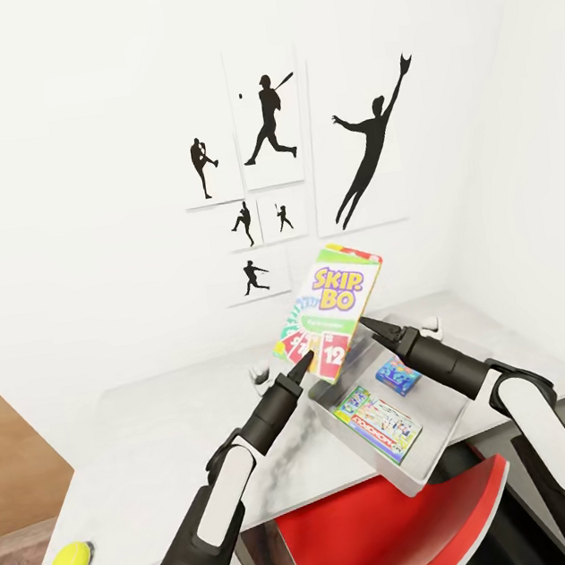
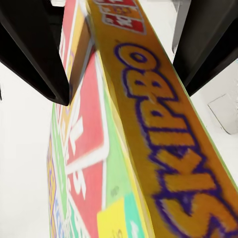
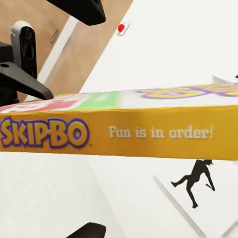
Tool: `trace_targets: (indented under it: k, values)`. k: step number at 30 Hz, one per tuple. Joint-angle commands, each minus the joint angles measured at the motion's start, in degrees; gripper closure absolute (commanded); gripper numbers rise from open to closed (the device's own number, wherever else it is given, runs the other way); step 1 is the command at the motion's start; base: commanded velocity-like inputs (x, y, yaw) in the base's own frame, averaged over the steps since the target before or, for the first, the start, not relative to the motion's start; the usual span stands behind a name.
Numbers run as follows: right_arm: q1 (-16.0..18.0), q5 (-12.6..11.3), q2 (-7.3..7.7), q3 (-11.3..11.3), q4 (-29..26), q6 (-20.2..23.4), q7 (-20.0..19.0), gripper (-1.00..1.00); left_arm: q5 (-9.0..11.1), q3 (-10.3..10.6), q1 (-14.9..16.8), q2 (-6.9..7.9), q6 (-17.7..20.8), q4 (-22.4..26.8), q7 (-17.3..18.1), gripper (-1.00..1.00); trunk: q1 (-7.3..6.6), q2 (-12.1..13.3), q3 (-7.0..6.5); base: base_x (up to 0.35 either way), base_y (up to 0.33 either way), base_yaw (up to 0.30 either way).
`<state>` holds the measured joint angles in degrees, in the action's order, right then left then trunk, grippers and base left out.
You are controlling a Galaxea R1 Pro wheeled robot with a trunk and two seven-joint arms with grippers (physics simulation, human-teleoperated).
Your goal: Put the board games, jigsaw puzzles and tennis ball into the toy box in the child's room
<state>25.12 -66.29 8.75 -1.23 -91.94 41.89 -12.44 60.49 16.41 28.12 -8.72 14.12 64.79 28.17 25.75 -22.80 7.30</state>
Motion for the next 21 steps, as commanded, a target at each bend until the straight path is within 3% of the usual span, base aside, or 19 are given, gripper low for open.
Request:
trace_targets:
  k: [1,9,21]
  values:
    - [0.1,0.1,0.06,-0.1,0.0,0.3,-0.21,-1.0,0.58,0.08,0.06,-0.02,0.63,-0.05,-0.06,1.0,0.03,-0.12,0.12,0.0,0.0,0.0]
    - [0.35,0.12,0.41,-0.16,0.0,0.28,-0.22,-1.0,0.64,2.96,0.27,-0.08,0.89,-0.79,-0.75,1.0,0.03,-0.12,0.12,0.0,0.0,0.0]
    - [0.74,1.02,0.49,-0.22,0.0,0.22,-0.29,-1.0,0.67,3.93,0.49,-0.21,0.82,-1.11,-0.99,1.0,0.03,-0.12,0.12,0.0,0.0,0.0]
